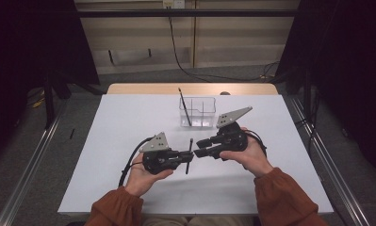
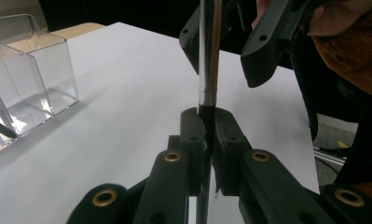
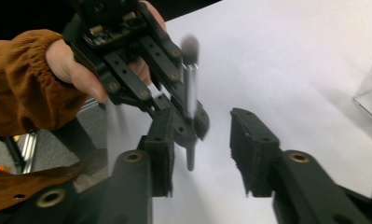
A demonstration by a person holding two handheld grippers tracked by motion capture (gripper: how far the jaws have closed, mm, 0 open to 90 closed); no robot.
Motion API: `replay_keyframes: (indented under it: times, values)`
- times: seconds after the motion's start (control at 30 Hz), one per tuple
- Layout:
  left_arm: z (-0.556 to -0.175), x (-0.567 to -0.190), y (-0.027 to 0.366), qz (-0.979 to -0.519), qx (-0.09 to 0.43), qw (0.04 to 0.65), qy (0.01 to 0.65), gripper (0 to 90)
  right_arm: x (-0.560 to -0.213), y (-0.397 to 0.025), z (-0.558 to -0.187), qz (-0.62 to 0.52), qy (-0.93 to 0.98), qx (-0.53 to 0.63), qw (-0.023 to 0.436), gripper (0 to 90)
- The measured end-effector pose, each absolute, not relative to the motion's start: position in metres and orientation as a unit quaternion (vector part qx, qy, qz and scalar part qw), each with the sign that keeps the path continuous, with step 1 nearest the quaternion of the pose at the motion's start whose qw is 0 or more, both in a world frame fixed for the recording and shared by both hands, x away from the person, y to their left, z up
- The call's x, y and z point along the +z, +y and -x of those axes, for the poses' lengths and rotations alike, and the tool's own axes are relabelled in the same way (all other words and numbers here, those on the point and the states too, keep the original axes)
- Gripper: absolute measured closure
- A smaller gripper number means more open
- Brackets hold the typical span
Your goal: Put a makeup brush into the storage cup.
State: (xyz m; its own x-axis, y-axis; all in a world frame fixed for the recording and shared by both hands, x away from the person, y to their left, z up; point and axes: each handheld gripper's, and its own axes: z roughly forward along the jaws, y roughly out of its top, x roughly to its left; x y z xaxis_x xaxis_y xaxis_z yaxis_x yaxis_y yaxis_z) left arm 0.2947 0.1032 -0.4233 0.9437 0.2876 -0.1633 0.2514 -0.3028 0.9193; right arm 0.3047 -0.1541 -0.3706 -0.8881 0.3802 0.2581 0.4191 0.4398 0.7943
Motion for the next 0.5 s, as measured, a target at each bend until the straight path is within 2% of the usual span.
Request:
replay_keyframes:
  times: [0.17,0.43,0.5]
  values:
    - [-0.295,-0.422,0.108,-0.809,0.023,0.564,0.165,84.0,-0.377,-0.161,-0.301,0.252,-0.842,-0.476,0.004,47.3]
    - [-0.294,-0.421,0.109,-0.808,0.024,0.566,0.162,84.0,-0.383,-0.168,-0.296,0.270,-0.829,-0.490,-0.020,24.6]
    - [-0.294,-0.420,0.110,-0.808,0.025,0.565,0.163,84.0,-0.386,-0.169,-0.295,0.274,-0.824,-0.494,-0.031,22.8]
